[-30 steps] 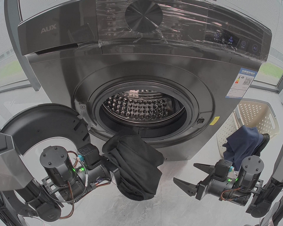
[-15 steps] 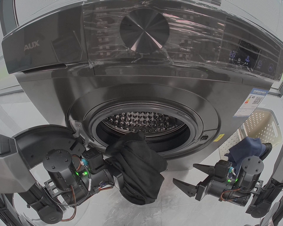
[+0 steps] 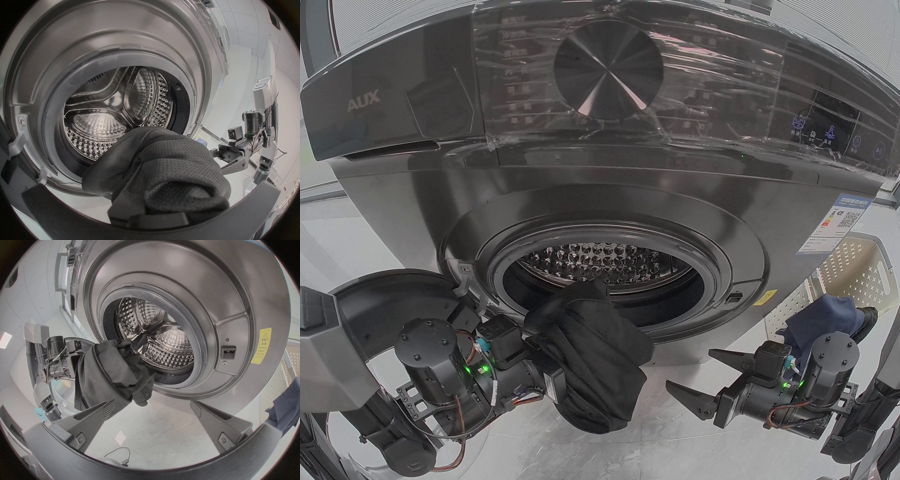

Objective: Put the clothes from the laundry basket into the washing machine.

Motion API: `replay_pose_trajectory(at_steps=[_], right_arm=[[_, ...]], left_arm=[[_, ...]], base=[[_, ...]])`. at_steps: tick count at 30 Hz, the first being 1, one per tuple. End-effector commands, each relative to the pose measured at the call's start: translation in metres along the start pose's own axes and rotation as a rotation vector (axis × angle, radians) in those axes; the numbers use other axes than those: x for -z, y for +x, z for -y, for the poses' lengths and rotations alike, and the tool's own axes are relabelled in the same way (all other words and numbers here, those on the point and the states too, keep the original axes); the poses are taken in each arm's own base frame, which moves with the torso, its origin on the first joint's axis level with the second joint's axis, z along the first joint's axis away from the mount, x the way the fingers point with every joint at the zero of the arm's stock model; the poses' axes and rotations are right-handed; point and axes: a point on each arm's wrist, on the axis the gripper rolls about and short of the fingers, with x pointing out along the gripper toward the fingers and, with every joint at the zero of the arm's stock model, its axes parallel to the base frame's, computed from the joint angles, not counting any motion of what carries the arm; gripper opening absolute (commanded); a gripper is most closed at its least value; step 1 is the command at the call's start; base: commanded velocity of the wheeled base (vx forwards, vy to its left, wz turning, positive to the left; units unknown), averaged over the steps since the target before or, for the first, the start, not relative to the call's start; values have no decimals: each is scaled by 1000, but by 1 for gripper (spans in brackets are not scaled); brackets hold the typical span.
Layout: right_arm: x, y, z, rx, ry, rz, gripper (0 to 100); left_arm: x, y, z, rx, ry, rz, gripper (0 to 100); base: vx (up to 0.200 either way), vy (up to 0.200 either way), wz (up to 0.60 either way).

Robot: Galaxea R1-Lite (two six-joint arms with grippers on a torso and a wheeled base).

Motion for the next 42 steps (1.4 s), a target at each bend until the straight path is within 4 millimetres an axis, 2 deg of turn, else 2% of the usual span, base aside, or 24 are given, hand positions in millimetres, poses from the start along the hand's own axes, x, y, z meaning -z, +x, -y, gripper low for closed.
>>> replay_pose_trajectory(at_steps=[1, 5, 11, 15, 17, 18, 20, 23, 31, 37, 42], right_arm=[[1, -1, -6, -23, -4, -7, 100], [6, -5, -15, -64, -11, -28, 100], [14, -11, -25, -109, -23, -74, 100], [15, -12, -28, -123, -27, -76, 100], [15, -12, -28, -123, -27, -76, 100], [15, -12, -28, -123, -26, -75, 100], [15, -12, -29, -127, -27, -76, 100], [15, -12, -29, -130, -28, -76, 100], [16, -12, -30, -133, -27, -78, 100], [16, -12, -31, -137, -28, -79, 100], [16, -11, -31, -138, -28, -76, 100]], left_arm=[[3, 1, 0, 1, -1, -10, 0], [3, 7, 2, 7, -9, -6, 0], [22, 26, -3, -35, -12, -54, 0], [25, 45, -6, -46, -15, -33, 0], [25, 46, -6, -46, -15, -30, 0], [26, 61, -15, -73, -20, -7, 0], [28, 74, -21, -87, -20, 12, 0], [31, 88, -32, -113, -19, 35, 0], [44, 119, -45, -135, -20, 69, 0], [34, 157, -71, -179, -14, 207, 0], [39, 181, -94, -221, -6, 262, 0]], base=[[0, 0, 0], [0, 0, 0], [0, 0, 0], [0, 0, 0], [0, 0, 0], [0, 0, 0], [0, 0, 0], [0, 0, 0], [0, 0, 0], [0, 0, 0], [0, 0, 0]])
